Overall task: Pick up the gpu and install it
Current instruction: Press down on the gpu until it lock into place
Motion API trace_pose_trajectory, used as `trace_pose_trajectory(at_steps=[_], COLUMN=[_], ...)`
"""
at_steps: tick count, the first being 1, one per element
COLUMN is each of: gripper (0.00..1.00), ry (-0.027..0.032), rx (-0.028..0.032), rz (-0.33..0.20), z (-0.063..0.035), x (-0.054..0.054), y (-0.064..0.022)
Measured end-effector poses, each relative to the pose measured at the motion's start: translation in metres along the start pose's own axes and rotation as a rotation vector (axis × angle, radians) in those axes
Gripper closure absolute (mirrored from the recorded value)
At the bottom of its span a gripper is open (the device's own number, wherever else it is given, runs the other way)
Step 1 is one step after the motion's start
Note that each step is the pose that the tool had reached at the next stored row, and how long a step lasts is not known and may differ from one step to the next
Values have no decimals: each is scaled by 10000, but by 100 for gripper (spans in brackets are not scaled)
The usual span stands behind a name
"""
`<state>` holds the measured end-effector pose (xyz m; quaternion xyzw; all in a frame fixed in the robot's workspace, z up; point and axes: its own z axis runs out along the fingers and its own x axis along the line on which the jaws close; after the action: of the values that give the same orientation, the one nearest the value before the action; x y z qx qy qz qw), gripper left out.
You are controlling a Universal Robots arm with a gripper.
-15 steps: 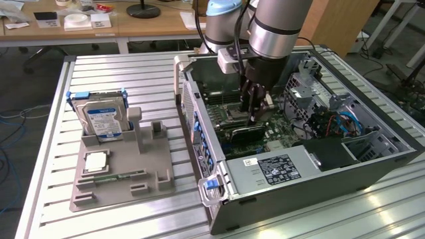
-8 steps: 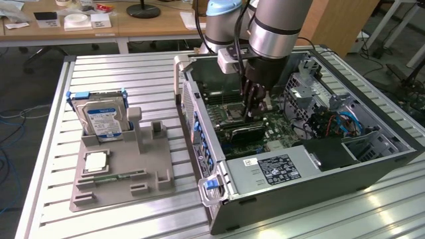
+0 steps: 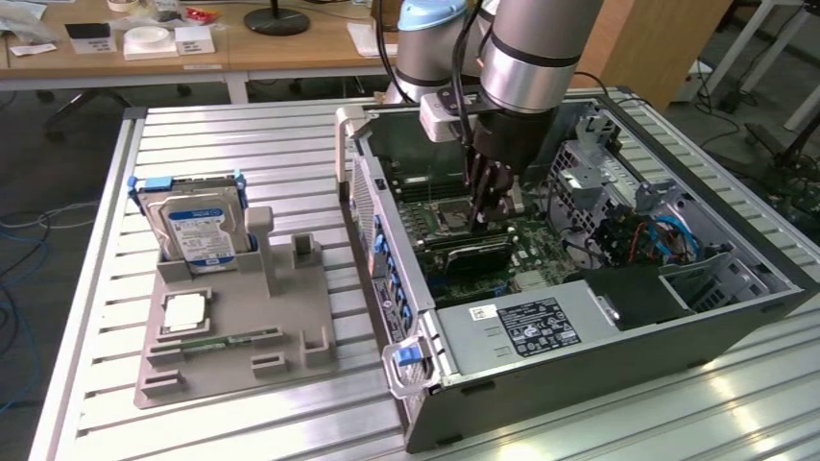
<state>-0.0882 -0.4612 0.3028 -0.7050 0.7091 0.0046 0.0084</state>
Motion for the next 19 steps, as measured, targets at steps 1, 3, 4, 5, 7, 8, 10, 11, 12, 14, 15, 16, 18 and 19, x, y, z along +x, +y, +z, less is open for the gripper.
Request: trace_pose_trajectory(at_steps=[1,3,4,5,7,8,10,11,12,14,15,16,18,19], gripper=[89,89,89,89,89,89,89,89,89,89,89,89,89,89], ry=[0,-8,-12,-14,-15,-15,-16,-17,-16,-19,-61,-68,-71,-69], rx=[0,0,0,0,0,-1,0,1,0,-1,-1,-1,1,-1], rz=[0,-1,-2,-1,1,0,0,0,0,-1,0,0,0,0], z=[0,0,1,1,21,39,76,94,112,148,157,162,179,191], x=[0,0,0,0,-1,-2,-7,-10,-12,-17,-42,-45,-46,-46], y=[0,-3,-8,-12,-13,-13,-13,-13,-12,-12,-12,-12,-12,-12])
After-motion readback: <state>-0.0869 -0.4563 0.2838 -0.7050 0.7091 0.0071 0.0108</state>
